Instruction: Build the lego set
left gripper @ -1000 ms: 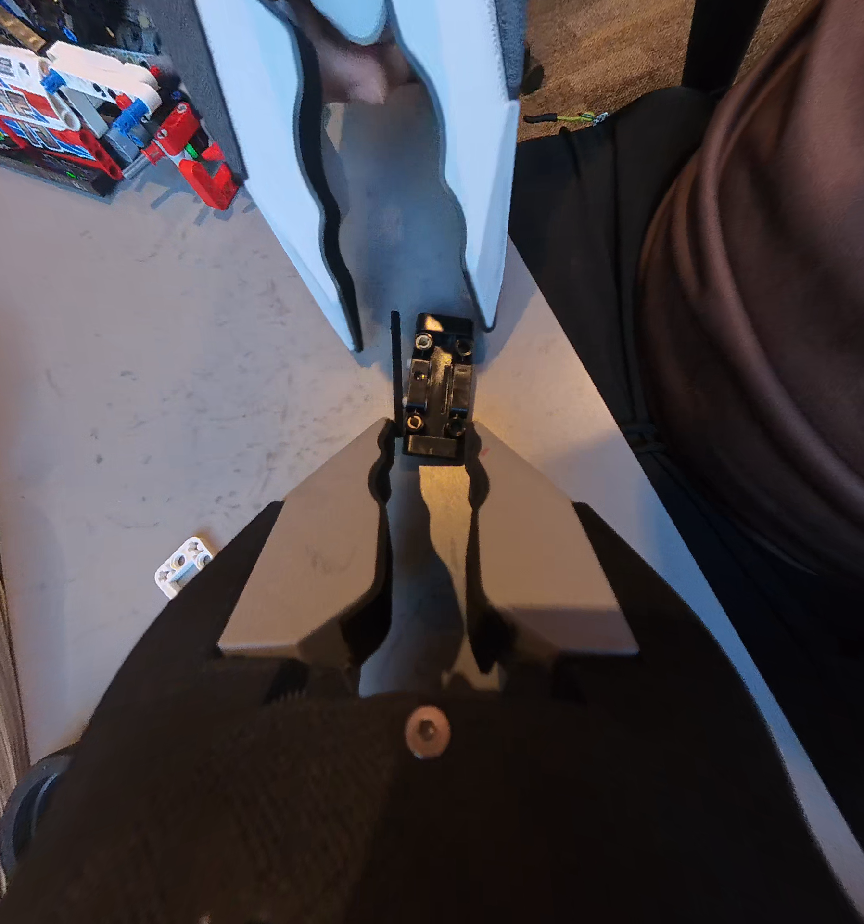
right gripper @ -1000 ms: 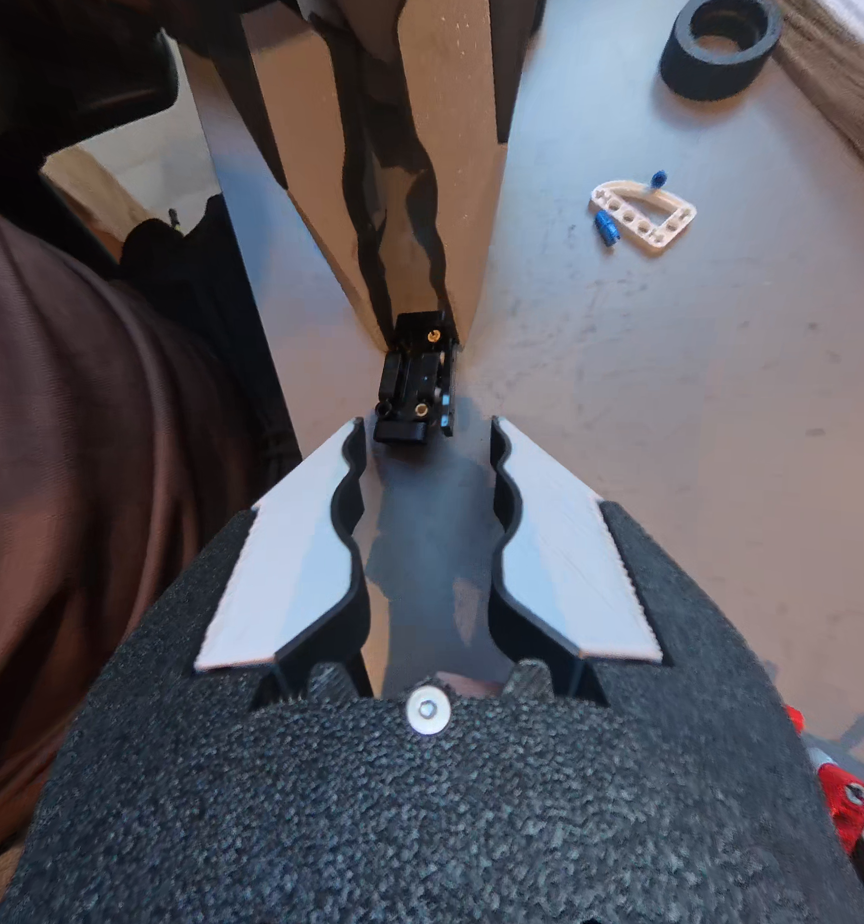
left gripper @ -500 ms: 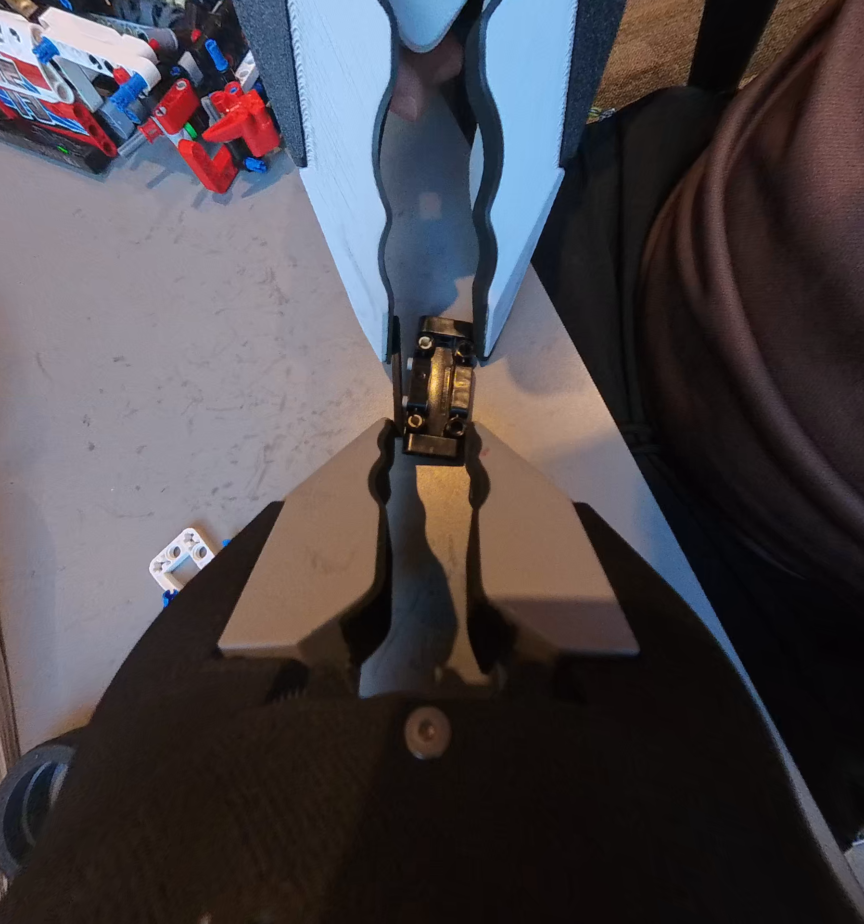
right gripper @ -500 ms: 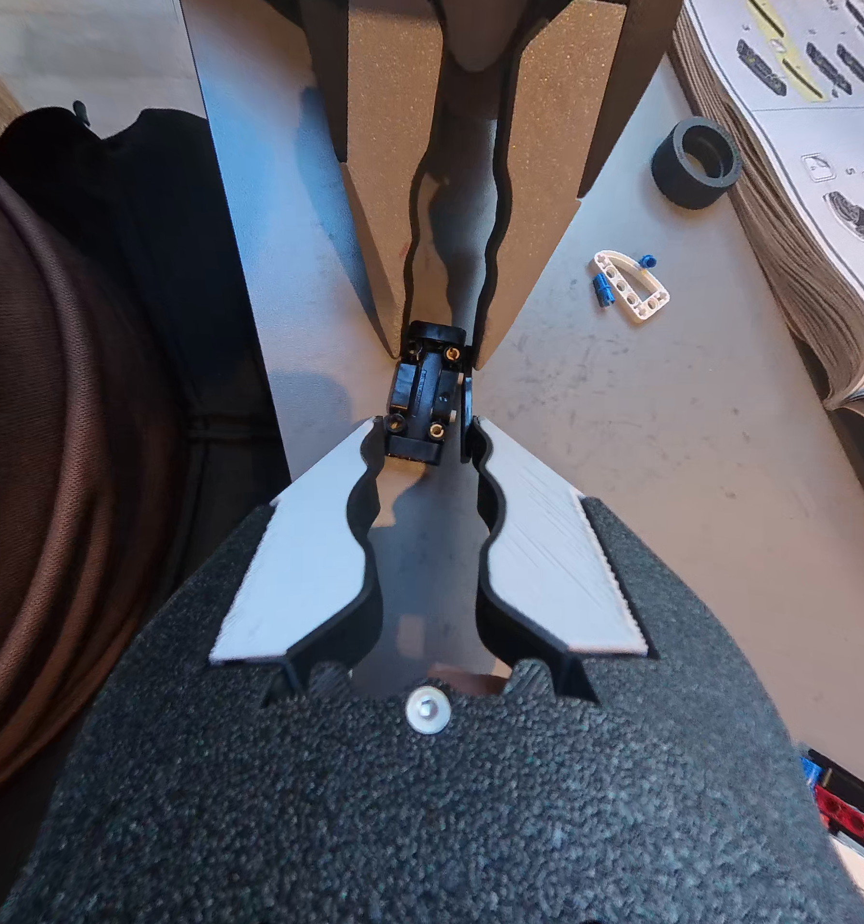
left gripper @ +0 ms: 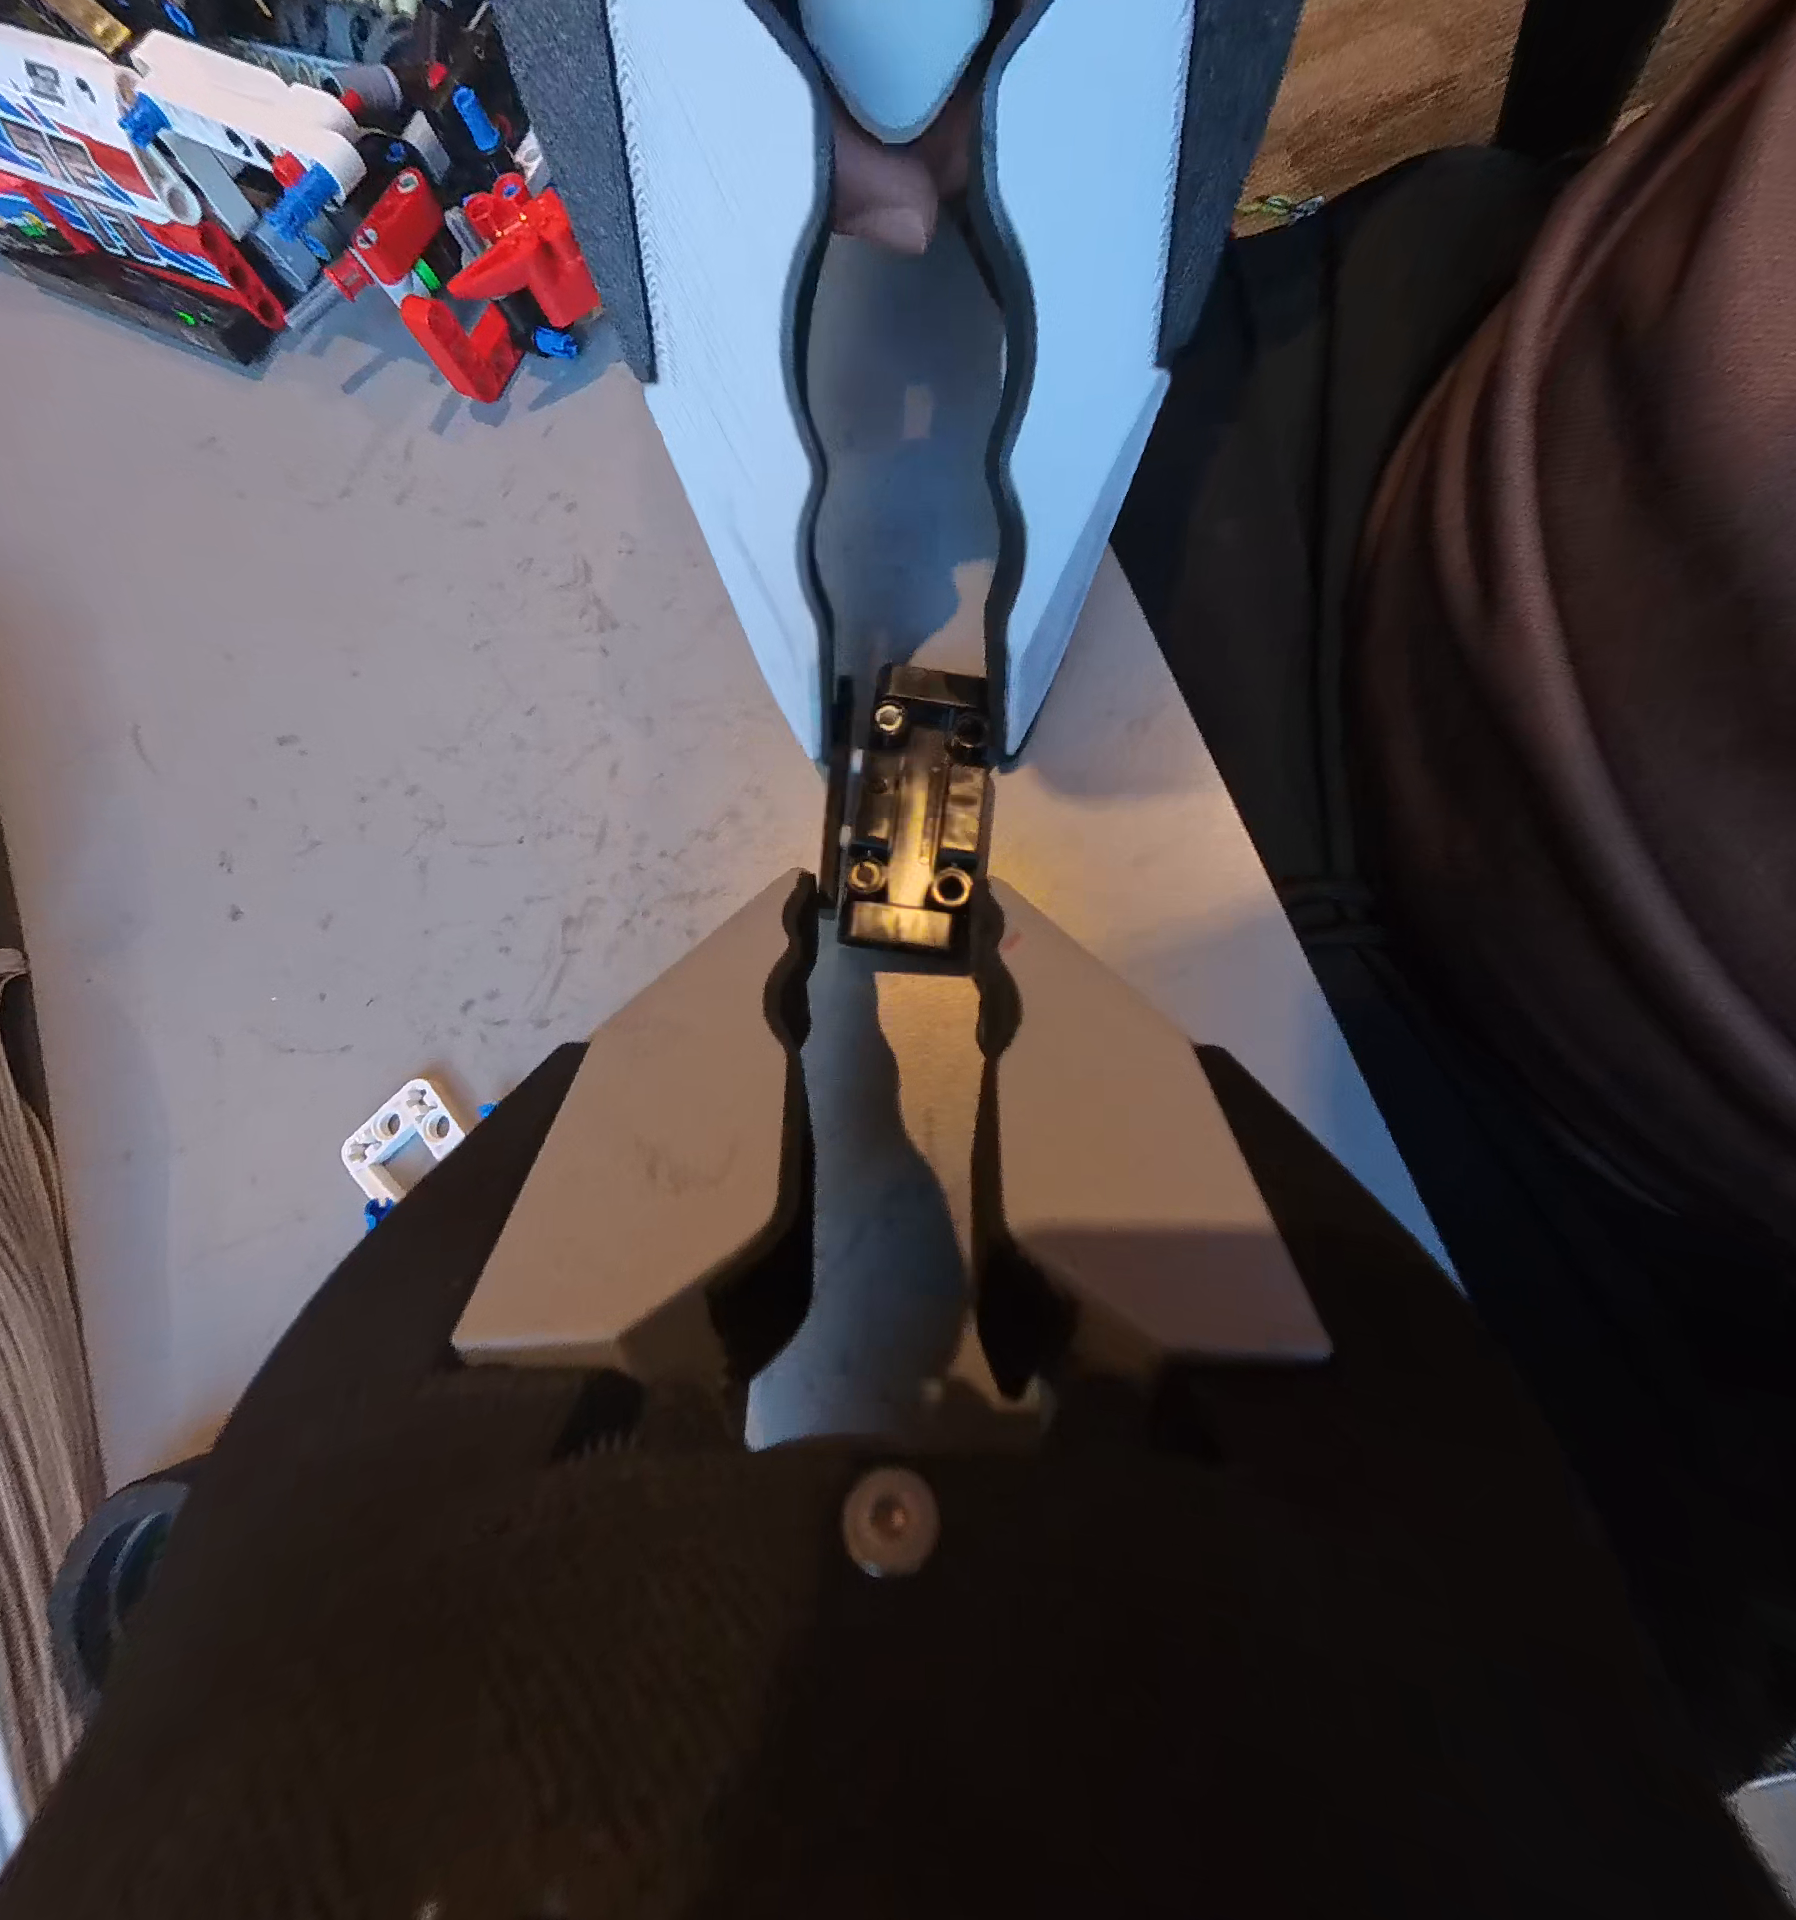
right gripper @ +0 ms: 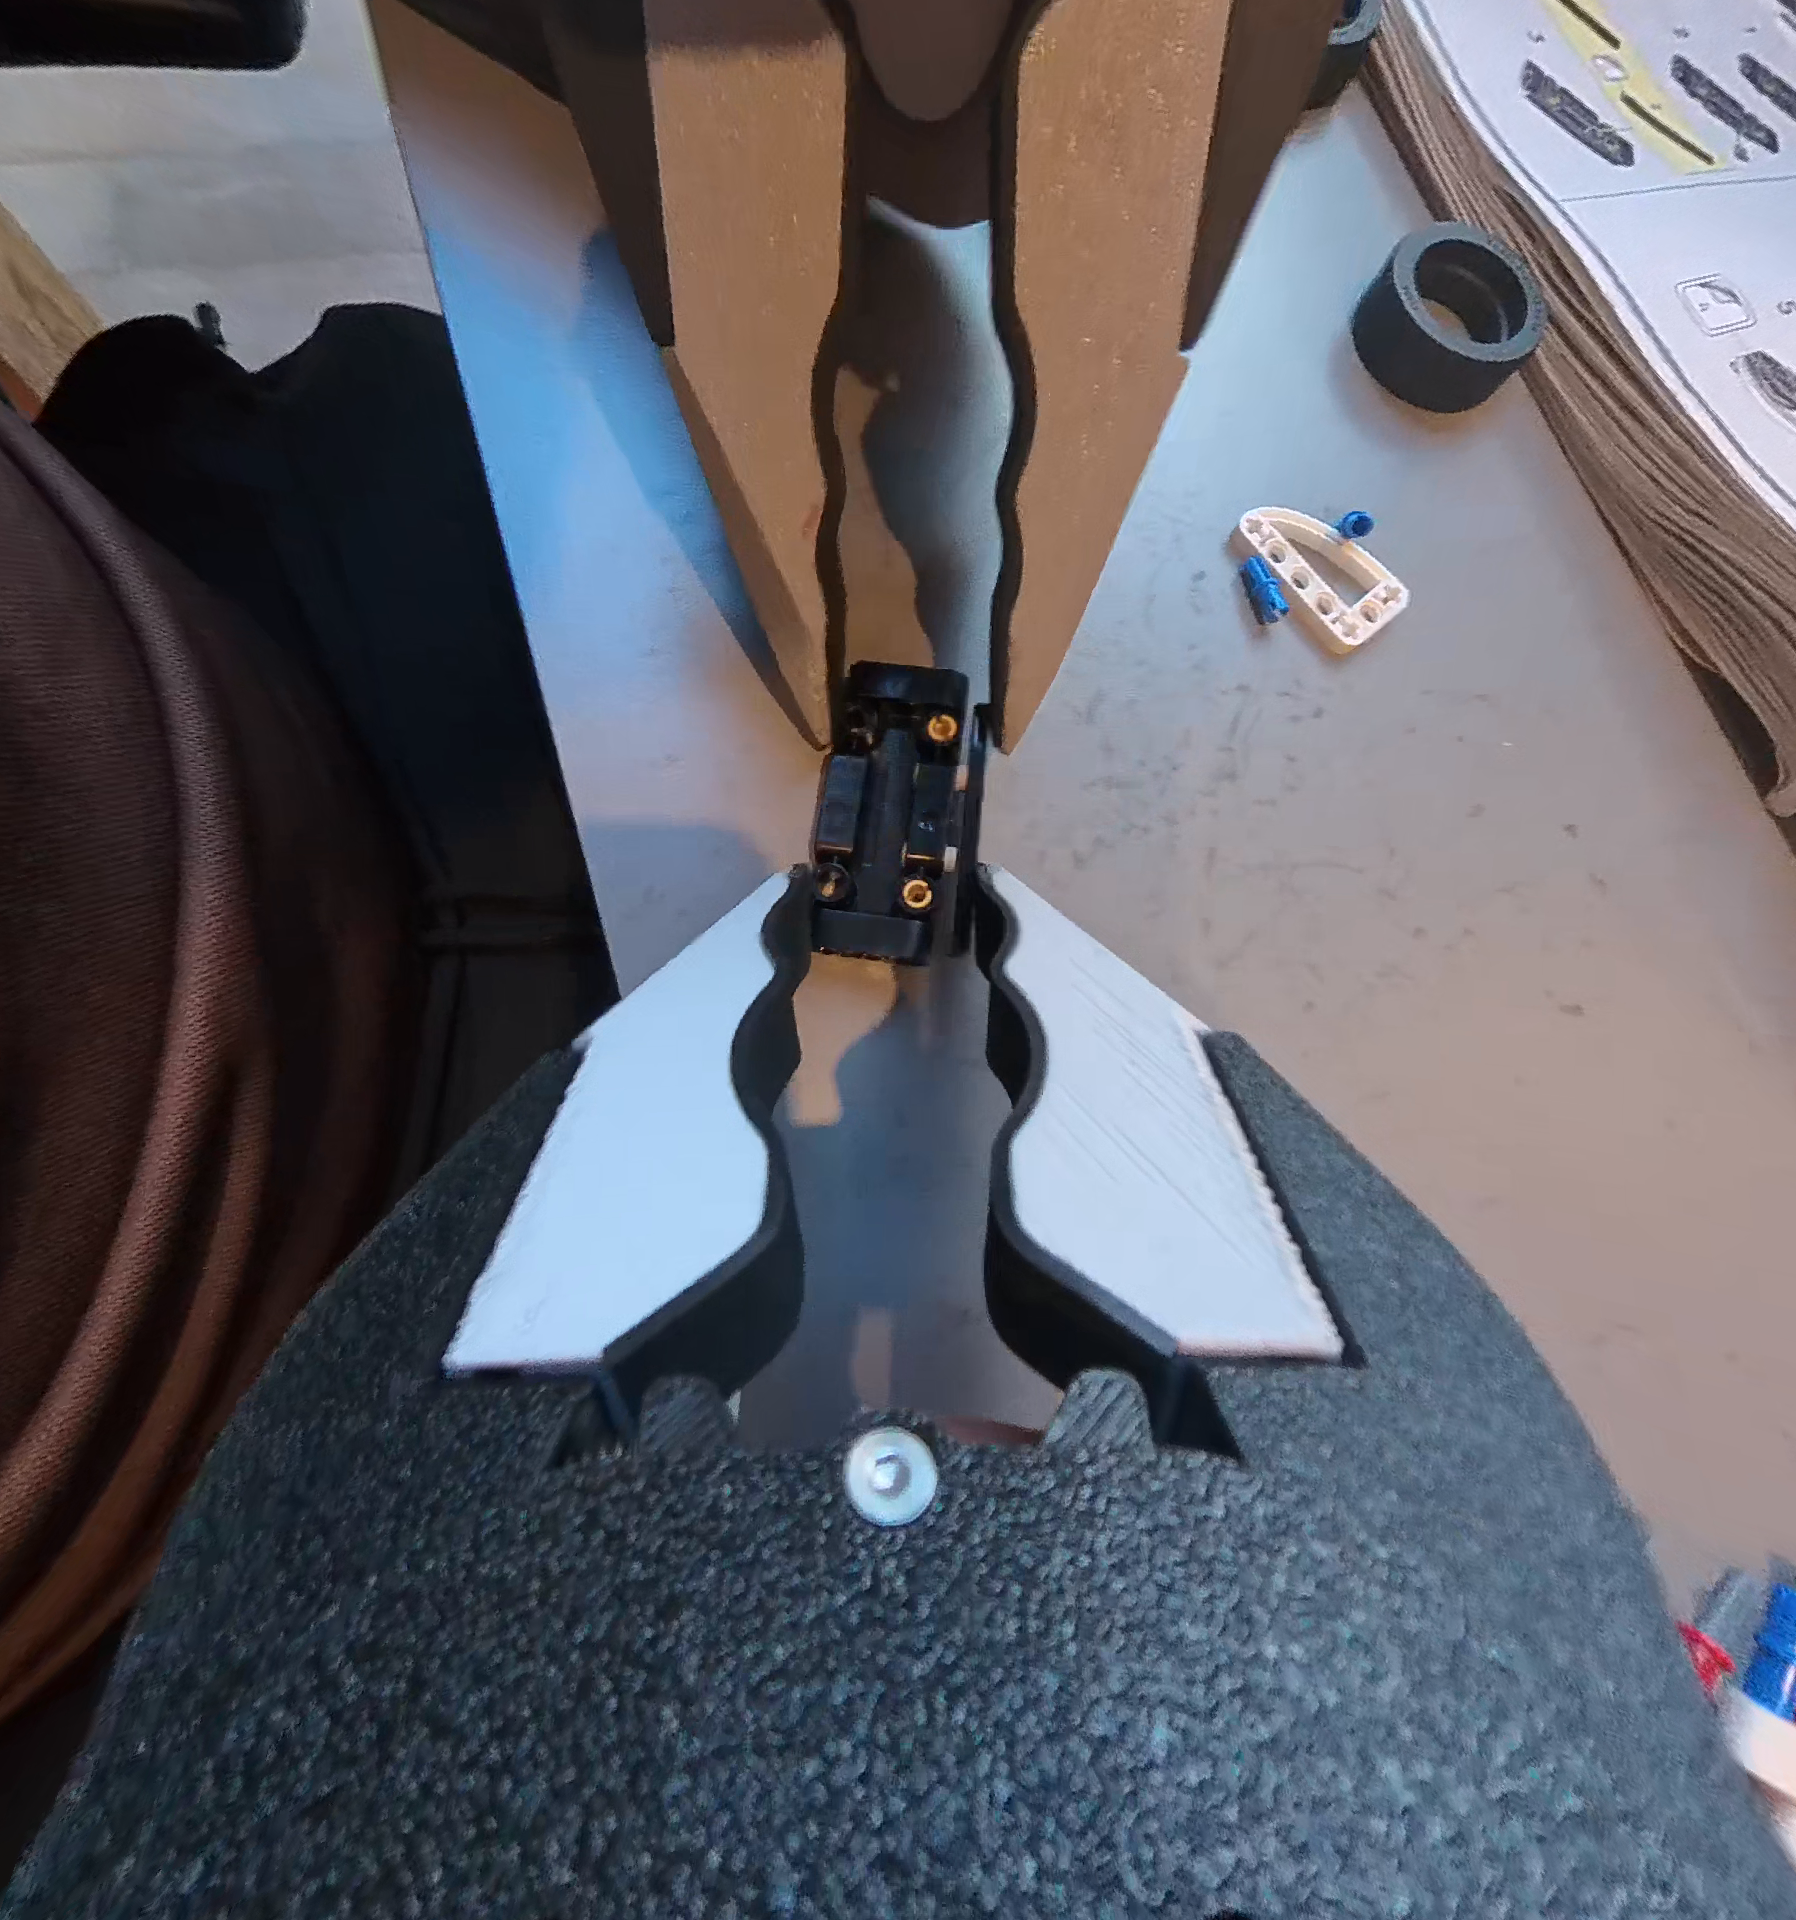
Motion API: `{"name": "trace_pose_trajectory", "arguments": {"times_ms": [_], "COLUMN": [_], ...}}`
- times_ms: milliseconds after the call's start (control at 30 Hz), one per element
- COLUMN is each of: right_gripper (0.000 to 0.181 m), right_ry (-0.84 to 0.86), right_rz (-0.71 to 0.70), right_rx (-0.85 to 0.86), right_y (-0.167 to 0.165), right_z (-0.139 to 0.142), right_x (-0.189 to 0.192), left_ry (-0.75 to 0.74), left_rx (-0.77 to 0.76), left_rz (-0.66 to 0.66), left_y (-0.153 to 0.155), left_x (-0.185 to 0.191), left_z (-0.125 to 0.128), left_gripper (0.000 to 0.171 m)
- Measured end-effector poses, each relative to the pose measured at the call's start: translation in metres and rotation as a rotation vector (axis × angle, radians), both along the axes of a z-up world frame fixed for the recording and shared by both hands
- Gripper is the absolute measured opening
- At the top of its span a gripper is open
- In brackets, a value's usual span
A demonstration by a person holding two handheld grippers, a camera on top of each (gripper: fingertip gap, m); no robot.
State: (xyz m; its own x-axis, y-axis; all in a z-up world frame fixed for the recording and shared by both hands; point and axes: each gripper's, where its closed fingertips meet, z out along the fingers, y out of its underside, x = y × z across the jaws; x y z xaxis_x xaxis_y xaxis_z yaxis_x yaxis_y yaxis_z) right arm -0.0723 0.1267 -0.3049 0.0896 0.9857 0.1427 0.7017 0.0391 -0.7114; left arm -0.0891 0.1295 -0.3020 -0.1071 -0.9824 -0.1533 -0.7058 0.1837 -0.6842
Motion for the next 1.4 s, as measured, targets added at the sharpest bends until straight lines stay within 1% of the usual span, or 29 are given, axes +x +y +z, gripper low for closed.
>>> {"name": "trace_pose_trajectory", "arguments": {"times_ms": [100,167,233,567,667,733,833,1033,1100,1133,1200,1300,1400], "right_gripper": [0.033,0.035,0.035,0.029,0.029,0.034,0.036,0.037,0.047,0.047,0.037,0.036,0.033], "right_ry": [0.008,0.011,0.011,0.009,0.014,0.016,0.017,0.02,0.009,0.01,0.009,0.01,0.004], "right_rz": [-0.022,-0.034,-0.024,-0.014,-0.023,-0.033,-0.031,-0.007,-0.001,0.005,0.011,0.009,0.021], "right_rx": [-0.022,-0.076,-0.099,-0.036,-0.059,-0.091,-0.132,-0.144,-0.142,-0.14,-0.1,-0.104,-0.114], "right_y": [0.0018,0.0019,-0.0003,-0.0021,-0.001,0.0005,0.0003,-0.0014,-0.001,-0.0014,-0.0005,-0.0005,-0.0023], "right_z": [0.0,-0.0012,-0.0018,-0.0006,-0.0009,-0.0013,-0.0021,-0.0016,-0.0029,-0.0025,-0.0016,-0.0017,-0.0023], "right_x": [0.0005,0.001,0.001,-0.0007,-0.0008,-0.0007,-0.0008,-0.0002,0.0012,0.0016,0.0018,0.0014,0.0006], "left_ry": [-0.002,0.001,-0.004,-0.041,-0.06,-0.062,-0.064,-0.083,-0.095,-0.096,-0.099,-0.1,-0.077], "left_rx": [0.009,0.011,0.008,0.008,0.021,0.062,0.096,0.103,0.107,0.104,0.096,0.082,0.011], "left_rz": [0.005,0.009,0.006,0.028,0.055,0.053,0.056,0.036,0.031,0.03,0.031,0.031,0.039], "left_y": [0.0001,0.0001,-0.0015,-0.0024,-0.0016,-0.0025,-0.0031,-0.0055,-0.0062,-0.0062,-0.0061,-0.0058,-0.0052], "left_x": [0.0,-0.0008,-0.0008,-0.002,-0.0021,-0.002,-0.0017,-0.0011,-0.0012,-0.0016,-0.0017,-0.0023,-0.0046], "left_z": [0.0007,-0.0015,-0.0023,-0.0012,-0.0008,-0.0007,-0.0001,0.0026,0.0042,0.0042,0.0046,0.0046,0.0012], "left_gripper": [0.026,0.026,0.026,0.027,0.027,0.025,0.025,0.024,0.022,0.022,0.022,0.022,0.025]}}
